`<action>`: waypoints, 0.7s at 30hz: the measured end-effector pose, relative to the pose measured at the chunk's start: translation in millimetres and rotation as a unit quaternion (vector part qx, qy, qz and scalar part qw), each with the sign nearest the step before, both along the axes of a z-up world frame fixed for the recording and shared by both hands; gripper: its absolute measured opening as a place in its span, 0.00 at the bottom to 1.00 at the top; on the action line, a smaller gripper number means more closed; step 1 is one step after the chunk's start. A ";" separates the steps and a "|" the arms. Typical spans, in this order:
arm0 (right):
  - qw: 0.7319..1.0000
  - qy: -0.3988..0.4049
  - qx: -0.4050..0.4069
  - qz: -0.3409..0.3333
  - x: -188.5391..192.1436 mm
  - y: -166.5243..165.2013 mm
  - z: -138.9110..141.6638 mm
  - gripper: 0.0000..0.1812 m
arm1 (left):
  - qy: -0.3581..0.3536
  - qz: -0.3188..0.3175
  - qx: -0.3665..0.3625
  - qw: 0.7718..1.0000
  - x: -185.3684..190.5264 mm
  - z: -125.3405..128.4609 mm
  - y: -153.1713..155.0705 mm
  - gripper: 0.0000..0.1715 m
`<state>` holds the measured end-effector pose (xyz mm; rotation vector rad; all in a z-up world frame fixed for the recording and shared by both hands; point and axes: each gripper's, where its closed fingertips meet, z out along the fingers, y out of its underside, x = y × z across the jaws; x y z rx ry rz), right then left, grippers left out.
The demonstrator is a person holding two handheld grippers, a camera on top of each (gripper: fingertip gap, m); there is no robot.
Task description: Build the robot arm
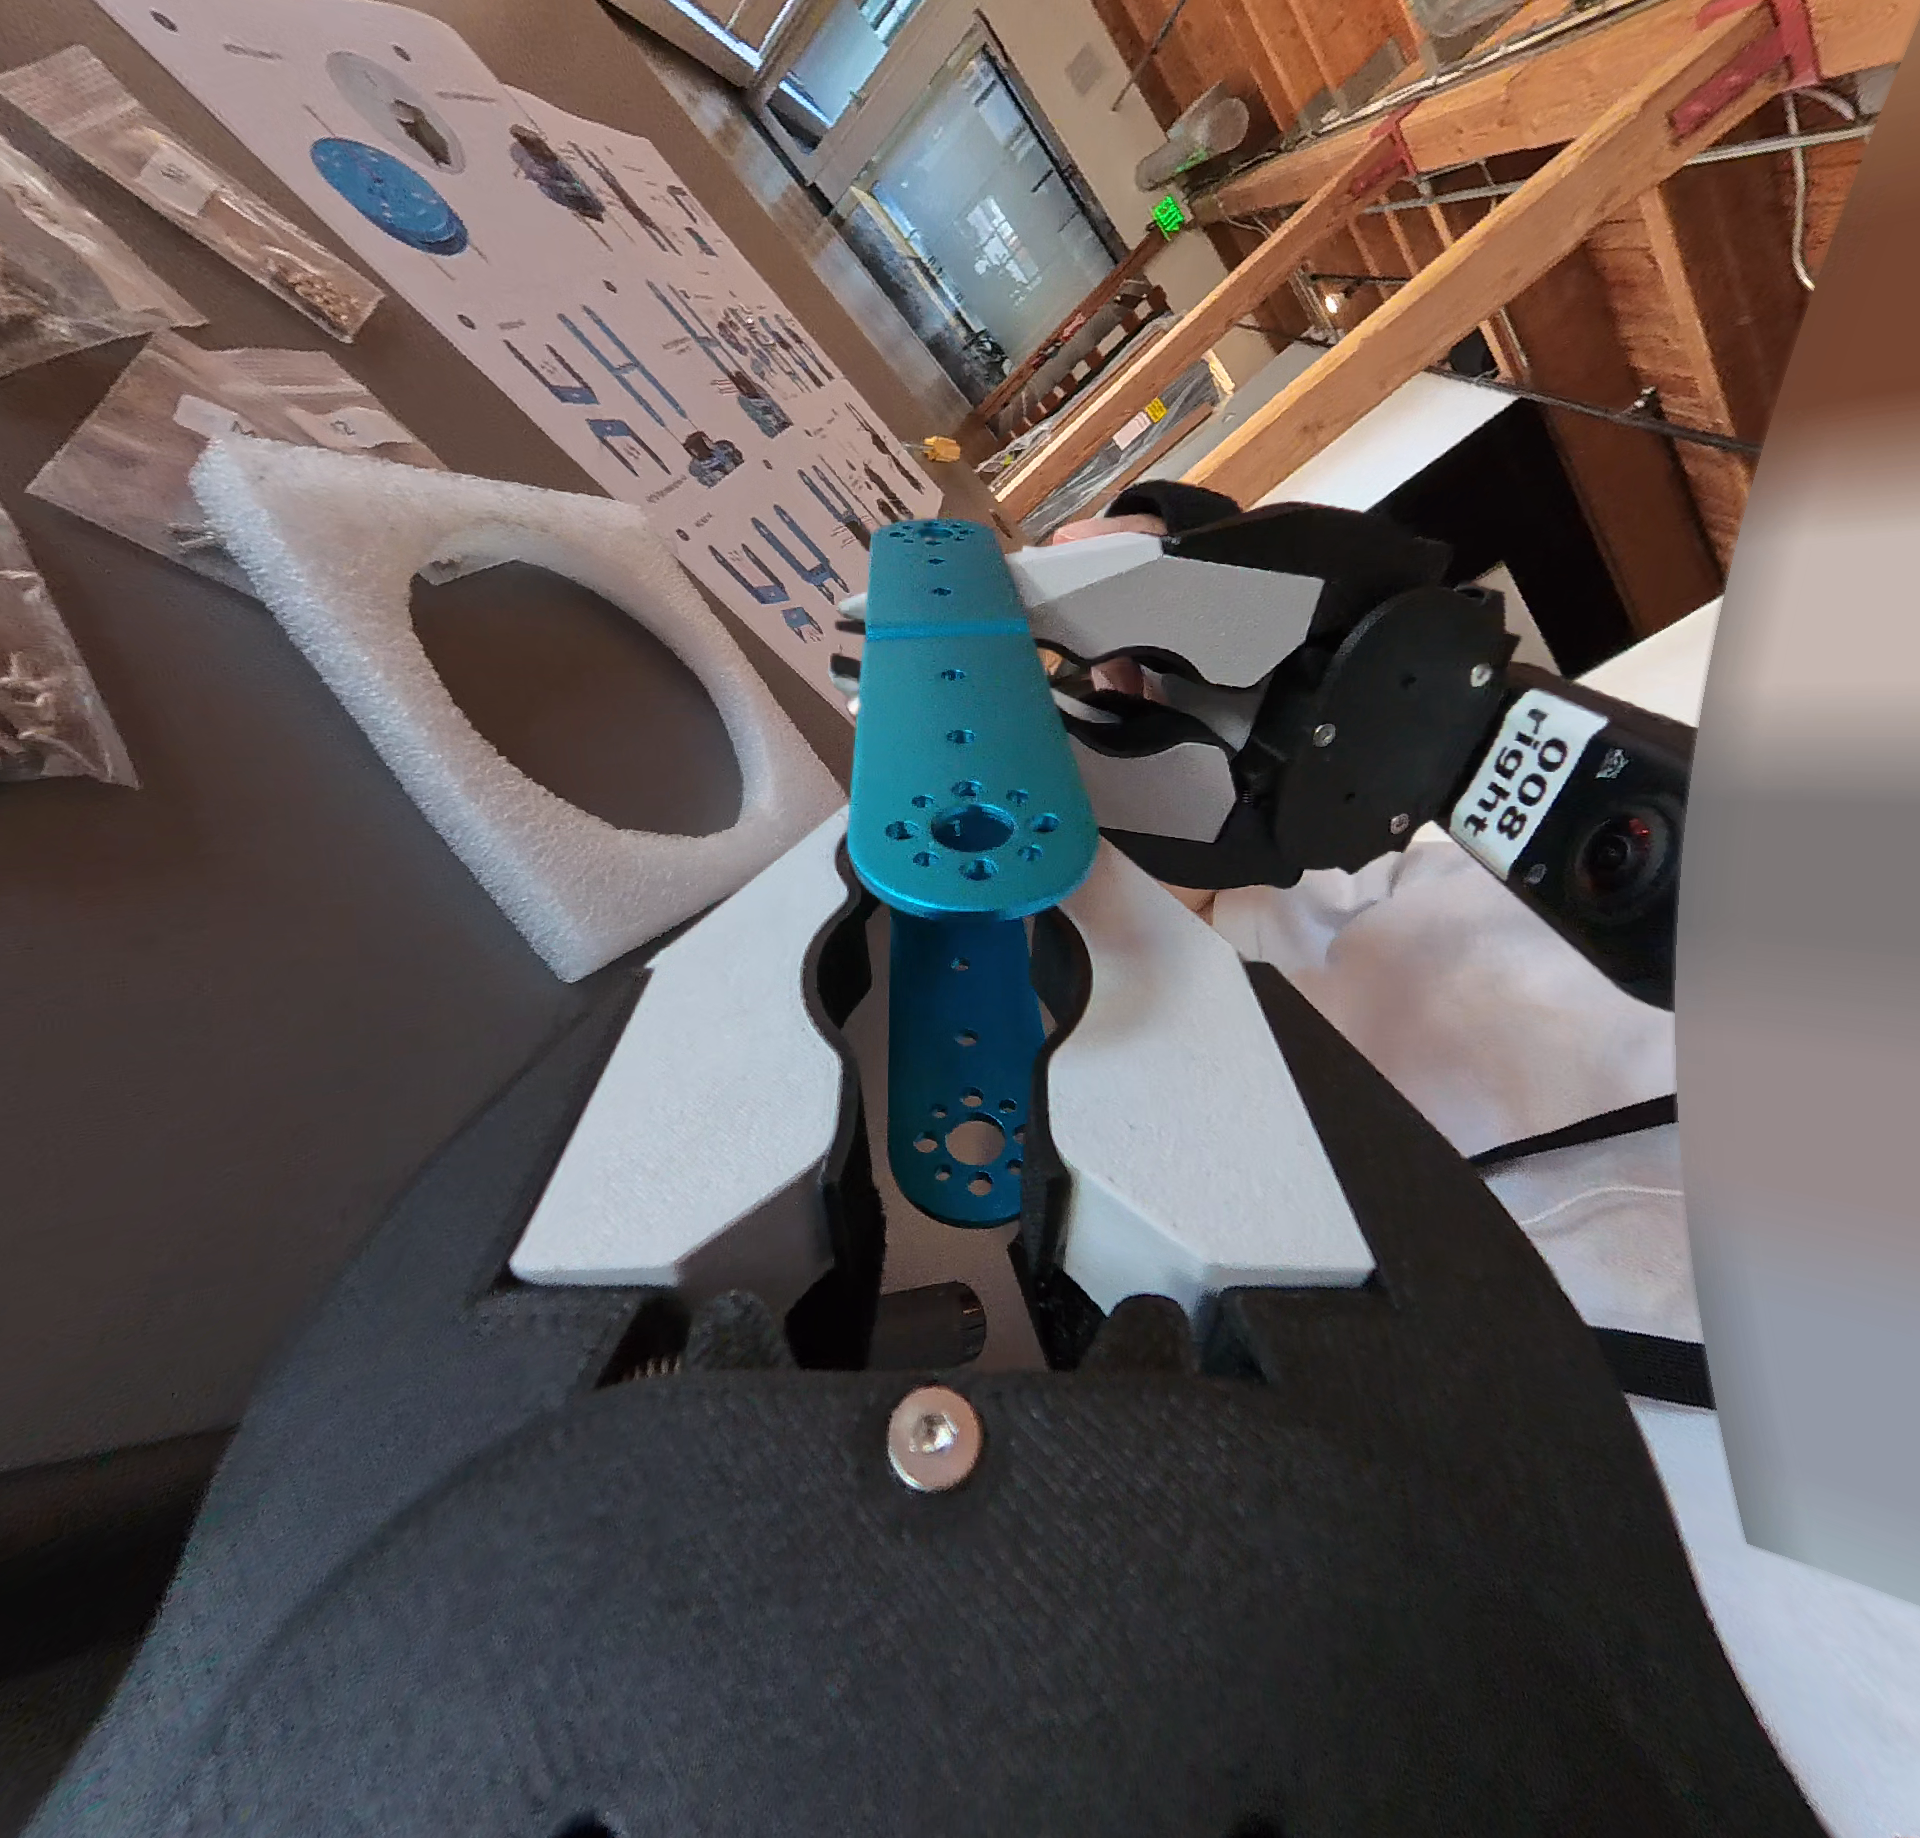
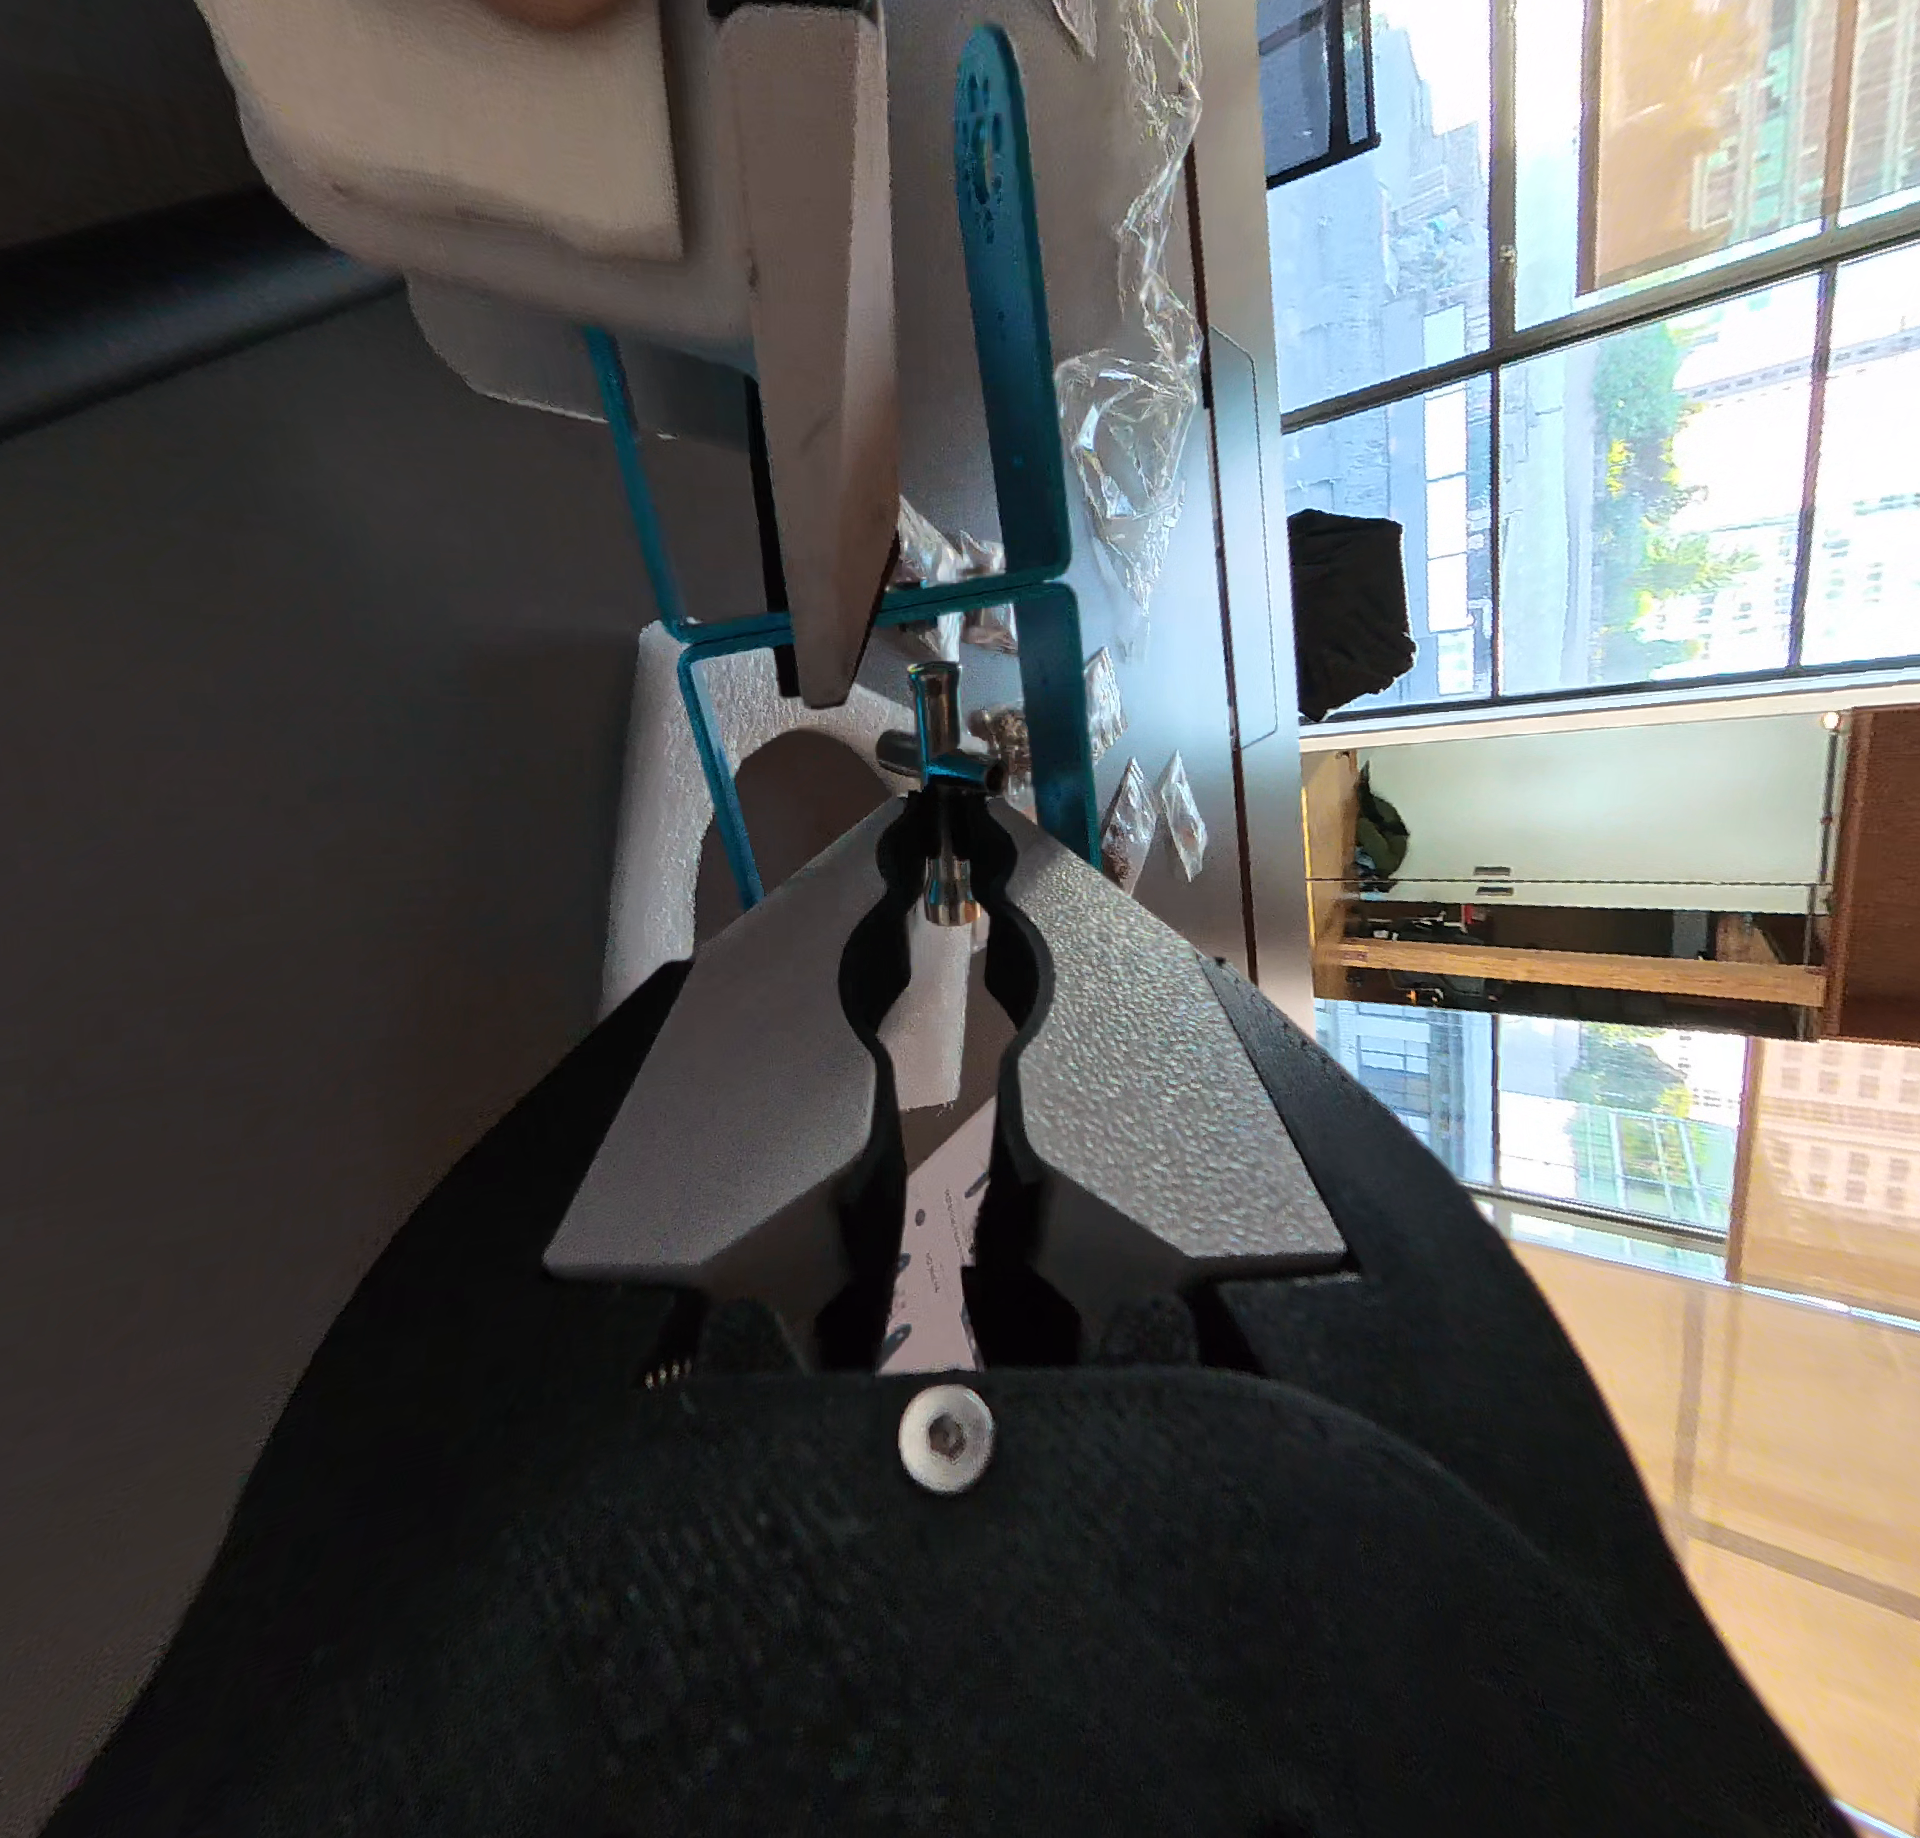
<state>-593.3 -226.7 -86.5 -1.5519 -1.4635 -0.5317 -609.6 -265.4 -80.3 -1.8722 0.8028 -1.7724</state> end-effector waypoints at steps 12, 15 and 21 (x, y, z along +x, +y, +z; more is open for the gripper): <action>0.999 -0.025 0.031 0.011 -4.1 -2.9 6.8 0.04 | 0.017 -0.008 0.008 1.000 3.6 -5.8 -0.6 0.15; 0.999 -0.035 0.030 0.014 -2.5 -2.6 5.9 0.04 | 0.021 -0.008 0.007 1.000 4.0 -6.7 0.2 0.14; 0.998 -0.055 0.037 0.014 -2.1 -2.1 6.6 0.04 | 0.012 -0.006 -0.001 1.000 2.2 -4.9 1.3 0.14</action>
